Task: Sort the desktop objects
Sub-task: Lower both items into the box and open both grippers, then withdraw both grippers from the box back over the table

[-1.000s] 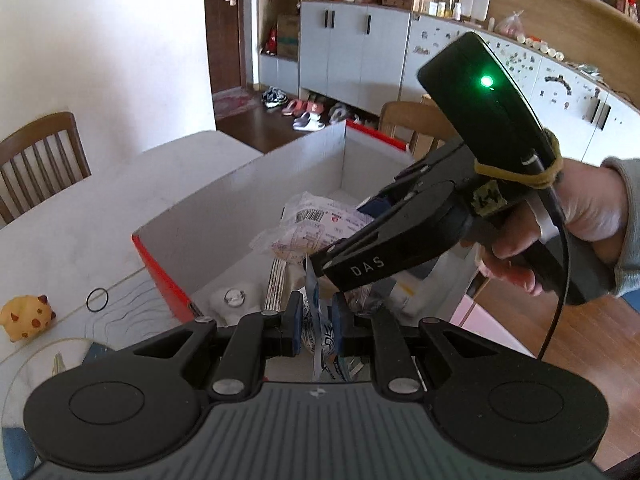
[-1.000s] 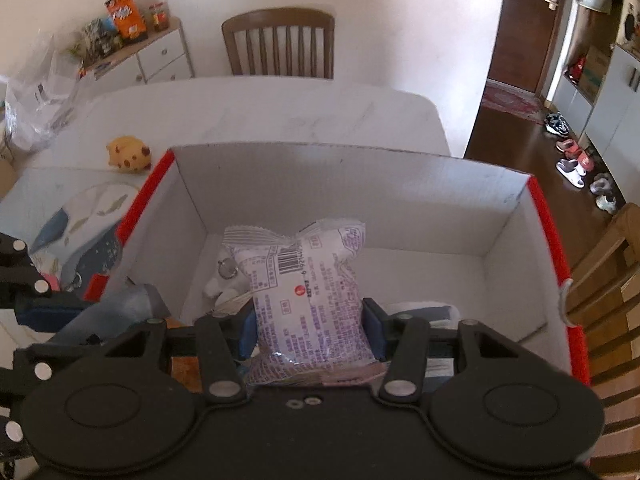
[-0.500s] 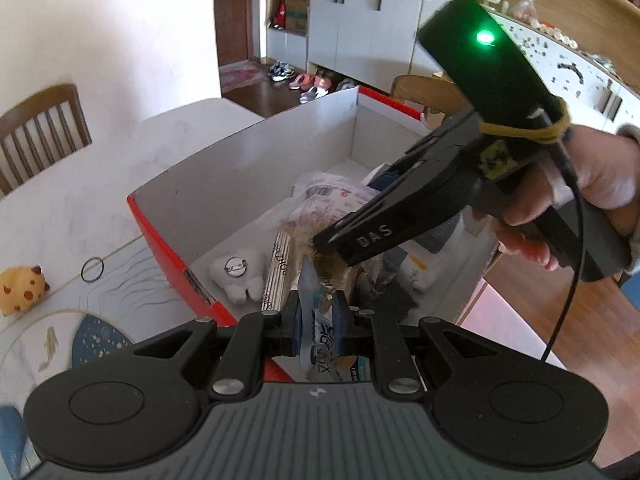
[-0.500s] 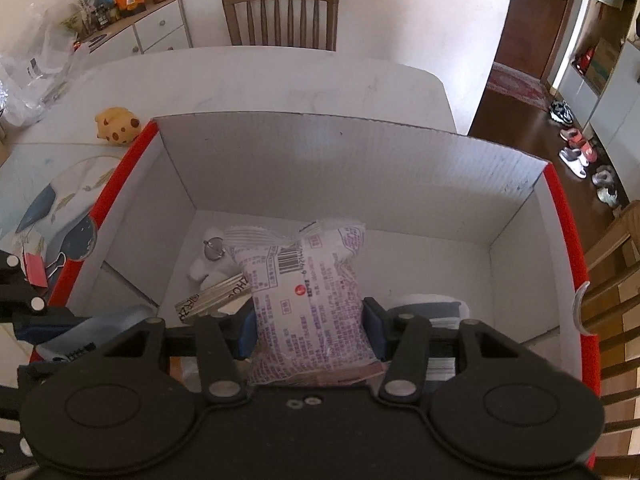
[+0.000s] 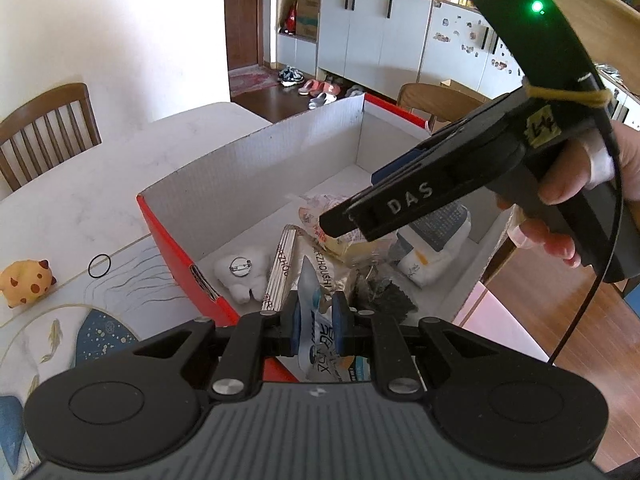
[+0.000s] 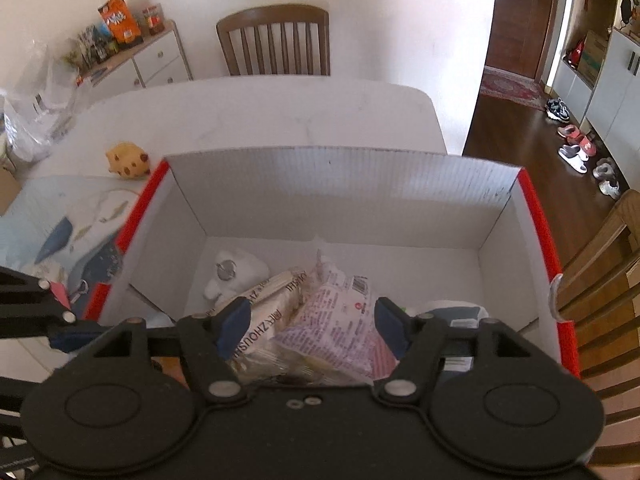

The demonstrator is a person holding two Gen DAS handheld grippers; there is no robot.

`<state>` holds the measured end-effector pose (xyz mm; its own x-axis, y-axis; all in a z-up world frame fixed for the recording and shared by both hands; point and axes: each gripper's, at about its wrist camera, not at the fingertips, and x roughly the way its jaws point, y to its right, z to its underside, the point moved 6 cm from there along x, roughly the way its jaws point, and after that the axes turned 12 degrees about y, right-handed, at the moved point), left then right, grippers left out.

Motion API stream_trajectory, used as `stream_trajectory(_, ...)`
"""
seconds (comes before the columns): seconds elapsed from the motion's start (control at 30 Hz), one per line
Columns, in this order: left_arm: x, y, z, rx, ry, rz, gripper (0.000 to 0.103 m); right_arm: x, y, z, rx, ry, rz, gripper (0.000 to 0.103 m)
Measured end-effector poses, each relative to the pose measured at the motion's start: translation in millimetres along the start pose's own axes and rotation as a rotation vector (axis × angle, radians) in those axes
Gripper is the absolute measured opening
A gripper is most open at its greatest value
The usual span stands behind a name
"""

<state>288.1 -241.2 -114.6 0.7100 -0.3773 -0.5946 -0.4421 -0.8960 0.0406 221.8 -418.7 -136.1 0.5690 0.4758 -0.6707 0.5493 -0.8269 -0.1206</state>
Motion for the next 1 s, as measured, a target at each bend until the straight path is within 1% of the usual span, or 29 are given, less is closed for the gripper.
stream_trajectory(0.17, -6.6, -1.8, -2.5, 0.004, 0.024, -0.024, 0.014, -13.4, -0.7, -3.6, 0.023, 0.026, -0.021, 0.072)
stream_trajectory(0.2, -8.4, -2.7, -3.3, -0.005, 0.030, -0.023, 0.016, -15.5, -0.8, -3.8, 0.025, 0.030, -0.023, 0.072)
stream_trajectory(0.27, -13.8, -3.7, -5.5, -0.023, 0.049, -0.018, 0.023, -21.5, -0.9, -4.6, 0.033, 0.041, -0.029, 0.072)
stream_trajectory(0.3, -16.9, -4.3, -6.7, -0.028, 0.063, -0.019, 0.030, -24.2, -0.5, -5.0, 0.039, 0.047, -0.031, 0.072)
stream_trajectory(0.37, -24.9, -4.2, -10.1, -0.027, 0.105, -0.038, 0.050, -30.1, 0.1, -6.5, 0.052, 0.060, -0.036, 0.074)
stream_trajectory(0.4, -29.5, -3.8, -12.0, -0.025, 0.129, -0.048, 0.071, -33.0, -0.3, -7.6, 0.060, 0.069, -0.038, 0.075)
stream_trajectory(0.43, -34.8, -3.3, -14.2, -0.022, 0.155, -0.053, 0.076, -35.7, 0.1, -8.2, 0.068, 0.076, -0.040, 0.076)
stream_trajectory(0.63, -63.2, -2.5, -20.7, -0.038, 0.253, -0.059, 0.076, -51.2, 1.3, -6.8, 0.114, 0.110, -0.053, 0.080)
stream_trajectory(0.7, -70.6, -4.1, -21.6, -0.044, 0.263, -0.061, 0.077, -56.5, 0.1, -4.8, 0.122, 0.120, -0.059, 0.080)
stream_trajectory(0.77, -78.4, -7.0, -22.0, -0.061, 0.274, -0.066, 0.077, -61.9, -3.5, -3.6, 0.125, 0.133, -0.062, 0.084)
stream_trajectory(0.87, -89.1, -14.5, -20.9, -0.104, 0.287, -0.063, 0.081, -71.3, -11.3, -1.9, 0.125, 0.154, -0.061, 0.085)
stream_trajectory(1.0, -99.6, -27.9, -18.1, -0.137, 0.300, -0.070, 0.081, -82.0, -23.9, 0.4, 0.114, 0.180, -0.049, 0.087)
